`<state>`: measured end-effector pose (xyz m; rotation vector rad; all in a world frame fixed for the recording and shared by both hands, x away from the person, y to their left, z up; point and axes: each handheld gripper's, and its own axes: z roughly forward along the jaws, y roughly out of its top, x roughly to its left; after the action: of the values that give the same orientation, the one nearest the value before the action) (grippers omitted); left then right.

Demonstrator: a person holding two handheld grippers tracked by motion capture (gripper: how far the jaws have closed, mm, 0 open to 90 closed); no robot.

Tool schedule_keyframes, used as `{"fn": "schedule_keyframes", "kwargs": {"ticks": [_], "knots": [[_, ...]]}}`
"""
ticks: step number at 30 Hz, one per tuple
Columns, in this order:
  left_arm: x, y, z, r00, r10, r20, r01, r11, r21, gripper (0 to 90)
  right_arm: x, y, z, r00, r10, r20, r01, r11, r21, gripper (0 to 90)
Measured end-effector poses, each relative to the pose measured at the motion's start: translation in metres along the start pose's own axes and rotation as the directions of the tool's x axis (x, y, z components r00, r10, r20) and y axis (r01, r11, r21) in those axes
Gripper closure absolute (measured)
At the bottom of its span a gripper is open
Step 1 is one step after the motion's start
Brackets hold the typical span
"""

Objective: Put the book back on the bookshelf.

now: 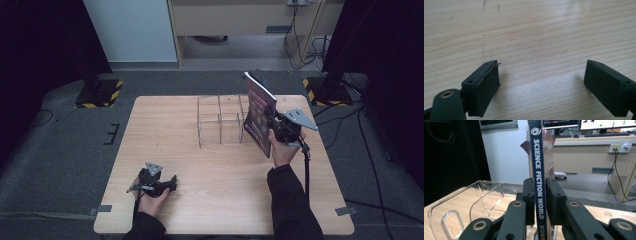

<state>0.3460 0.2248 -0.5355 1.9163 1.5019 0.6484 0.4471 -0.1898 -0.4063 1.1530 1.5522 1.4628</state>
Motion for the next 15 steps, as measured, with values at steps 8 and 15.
{"fn": "schedule_keyframes", "kwargs": {"ticks": [8, 15], "knots": [[0.000, 0.000, 0.000, 1.0000, 0.000, 0.000, 0.000, 1.0000, 0.000, 12.1, -0.001, -0.001, -0.015, 0.9994, 0.027, 0.019, -0.028, 0.998, 0.056, 79.8], [0.000, 0.000, 0.000, 1.0000, 0.002, -0.001, -0.002, 1.0000, 0.002, 12.1, -0.002, 0.002, -0.026, 0.9978, 0.064, 0.019, -0.066, 0.988, 0.140, 79.4]]}}
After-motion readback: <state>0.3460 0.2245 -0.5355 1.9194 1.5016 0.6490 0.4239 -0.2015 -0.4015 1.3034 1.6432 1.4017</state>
